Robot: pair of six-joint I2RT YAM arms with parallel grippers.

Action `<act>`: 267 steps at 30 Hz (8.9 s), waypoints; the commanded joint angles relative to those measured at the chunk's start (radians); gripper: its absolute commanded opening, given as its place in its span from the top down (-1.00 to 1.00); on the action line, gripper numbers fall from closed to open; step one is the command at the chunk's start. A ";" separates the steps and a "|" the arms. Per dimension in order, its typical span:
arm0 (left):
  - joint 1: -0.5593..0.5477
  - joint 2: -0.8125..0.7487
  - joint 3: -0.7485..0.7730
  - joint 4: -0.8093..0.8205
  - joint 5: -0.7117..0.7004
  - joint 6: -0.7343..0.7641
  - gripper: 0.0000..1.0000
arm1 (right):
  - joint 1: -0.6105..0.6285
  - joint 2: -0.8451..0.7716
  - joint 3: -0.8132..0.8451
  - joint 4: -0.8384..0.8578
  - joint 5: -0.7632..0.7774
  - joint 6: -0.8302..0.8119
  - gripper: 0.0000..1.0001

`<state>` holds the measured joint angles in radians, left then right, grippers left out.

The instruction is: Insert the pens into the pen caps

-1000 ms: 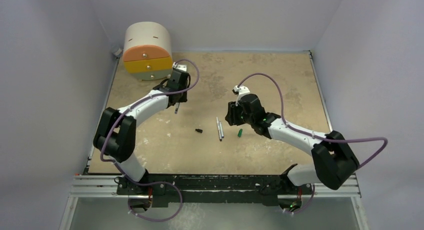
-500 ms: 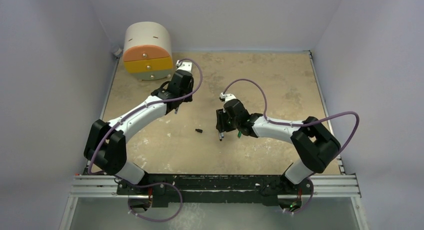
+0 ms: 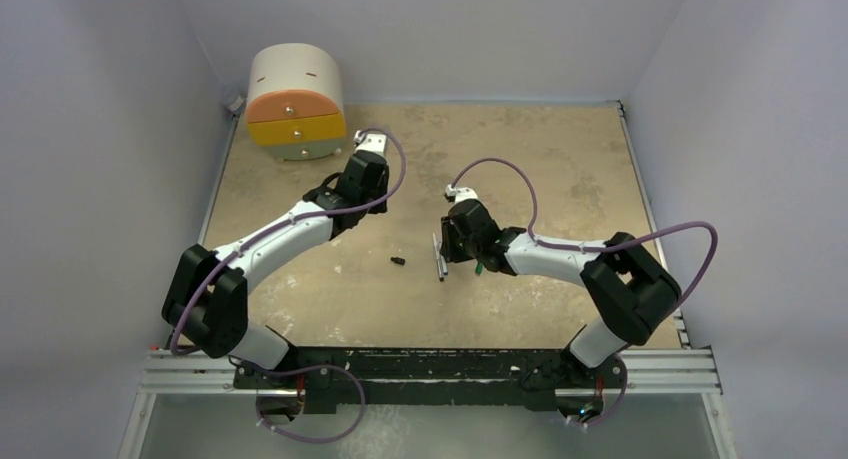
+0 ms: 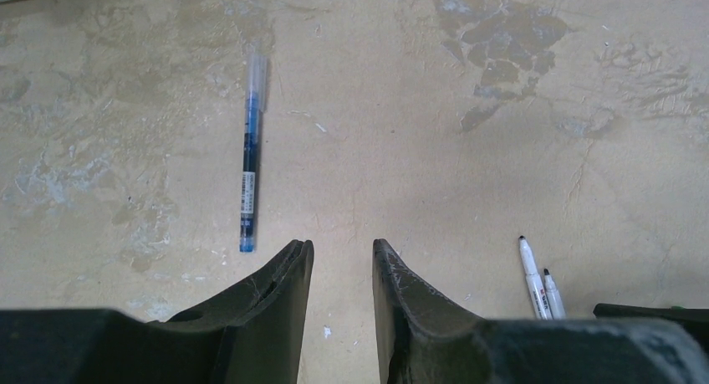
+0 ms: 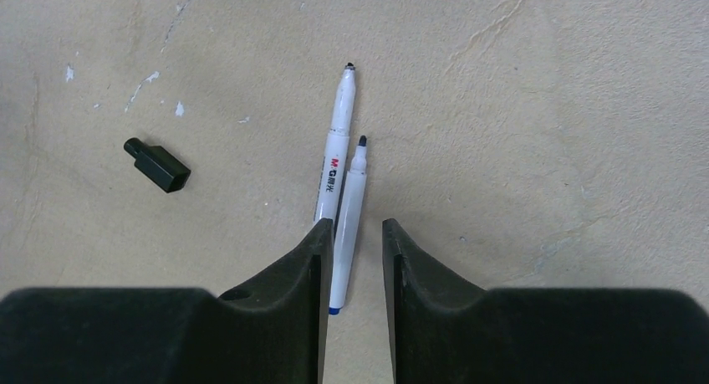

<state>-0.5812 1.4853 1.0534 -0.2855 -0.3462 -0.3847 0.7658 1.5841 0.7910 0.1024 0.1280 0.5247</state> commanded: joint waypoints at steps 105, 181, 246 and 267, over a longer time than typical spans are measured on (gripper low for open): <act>-0.239 -0.040 -0.430 1.743 0.662 -0.548 1.00 | 0.050 -0.890 -0.075 0.080 -0.149 -0.196 0.36; -0.443 0.298 0.082 -0.542 -0.406 -1.777 0.31 | 0.047 -1.062 -0.040 -0.356 0.197 -0.159 1.00; -0.407 0.275 -0.008 -0.261 -0.408 -0.711 1.00 | 0.048 -1.031 -0.062 -0.327 0.224 -0.153 1.00; -0.421 0.043 -0.192 0.386 0.233 -0.005 1.00 | 0.048 -1.019 -0.036 -0.332 0.237 -0.121 1.00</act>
<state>-0.9981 1.5314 0.8551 -0.0643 -0.3145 -0.5556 0.8169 0.5812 0.7086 -0.2424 0.3298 0.3851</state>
